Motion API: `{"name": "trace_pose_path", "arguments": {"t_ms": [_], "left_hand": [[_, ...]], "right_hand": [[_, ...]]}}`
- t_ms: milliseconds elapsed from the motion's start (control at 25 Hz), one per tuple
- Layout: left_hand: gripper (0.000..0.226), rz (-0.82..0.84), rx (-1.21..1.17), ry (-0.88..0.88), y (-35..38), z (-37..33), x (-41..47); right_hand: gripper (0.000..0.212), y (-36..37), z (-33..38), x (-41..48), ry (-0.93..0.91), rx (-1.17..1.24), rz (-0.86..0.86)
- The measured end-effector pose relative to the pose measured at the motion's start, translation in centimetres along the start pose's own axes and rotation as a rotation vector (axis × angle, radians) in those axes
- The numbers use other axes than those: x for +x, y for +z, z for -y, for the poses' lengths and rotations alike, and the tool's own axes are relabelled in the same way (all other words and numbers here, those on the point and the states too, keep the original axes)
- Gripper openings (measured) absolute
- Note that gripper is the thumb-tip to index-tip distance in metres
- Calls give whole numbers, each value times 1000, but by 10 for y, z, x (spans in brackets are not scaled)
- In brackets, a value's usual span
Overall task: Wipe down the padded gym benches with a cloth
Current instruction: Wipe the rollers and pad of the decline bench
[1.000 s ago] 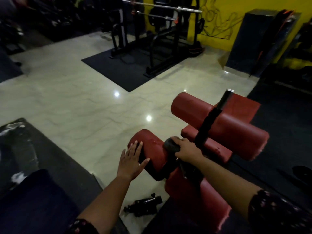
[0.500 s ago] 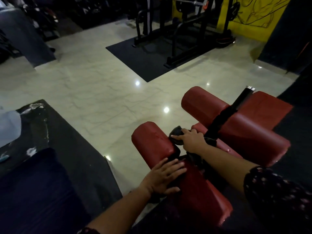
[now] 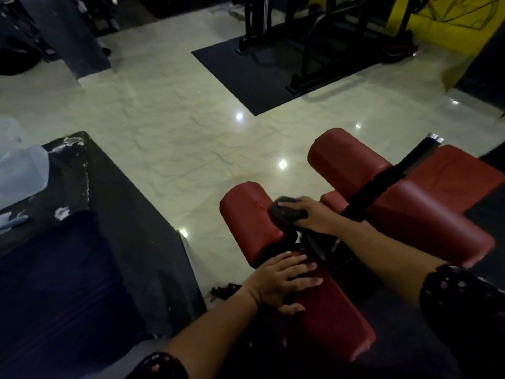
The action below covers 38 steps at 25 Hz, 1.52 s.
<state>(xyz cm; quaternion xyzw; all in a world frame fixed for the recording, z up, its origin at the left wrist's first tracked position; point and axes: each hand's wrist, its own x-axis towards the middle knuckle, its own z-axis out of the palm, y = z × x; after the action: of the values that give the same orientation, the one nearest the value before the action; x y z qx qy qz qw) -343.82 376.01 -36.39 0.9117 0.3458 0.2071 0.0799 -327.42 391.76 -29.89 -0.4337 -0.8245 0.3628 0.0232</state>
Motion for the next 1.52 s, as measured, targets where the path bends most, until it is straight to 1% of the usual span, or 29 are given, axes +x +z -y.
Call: {"name": "trace_pose_path", "arguments": {"t_ms": [40,120,280,360,480,600,680,840,1000,1120,1200,1240,1320,1400,1440,1480,1520], "left_hand": [[60,-9,1,5,1,1,0],[59,-17,6,11,2,2,-1],[58,-64,-26,33,6,2,0],[58,-90,-31,38,5,1,0],[59,-111,-24,66,6,3,0],[59,-117,-17,64,8,4,-1],[60,-120,-14,64,10,4,-1],[58,-159,-54,68,14,6,-2],[56,-130,-79,-20,8,1,-1],[56,-58,-58,-238,0,-19,-1],[57,-64,-37,-456,2,-37,2],[59,-78,-39,-597,4,-48,7],[67,-114,-95,-951,12,-73,19],[82,-148,-210,-1334,15,-95,37],[89,-165,-266,-1487,16,-101,49],[94,-178,-298,-1601,16,-105,60],[97,-193,-299,-1678,16,-106,68]], "right_hand": [[64,10,11,9,-6,-5,-69],[67,20,27,14,-25,-40,-127],[72,18,1,-25,-135,-133,-45],[72,19,-9,-45,-109,-154,-9],[70,25,-13,-51,-80,-161,-27],[72,30,-16,-52,-100,-159,-62],[73,30,-16,-51,-71,-127,-90],[68,25,-9,-30,135,33,-120],[63,11,-8,25,69,135,-70],[60,2,-2,75,47,199,-56],[62,-5,4,97,65,261,-13],[64,-7,2,103,57,273,1],[69,-7,-1,99,-3,218,27],[74,4,-12,79,-88,106,34],[75,8,-19,66,-115,66,31],[76,13,-27,48,-133,49,25],[77,19,-34,30,-155,51,17]]}}
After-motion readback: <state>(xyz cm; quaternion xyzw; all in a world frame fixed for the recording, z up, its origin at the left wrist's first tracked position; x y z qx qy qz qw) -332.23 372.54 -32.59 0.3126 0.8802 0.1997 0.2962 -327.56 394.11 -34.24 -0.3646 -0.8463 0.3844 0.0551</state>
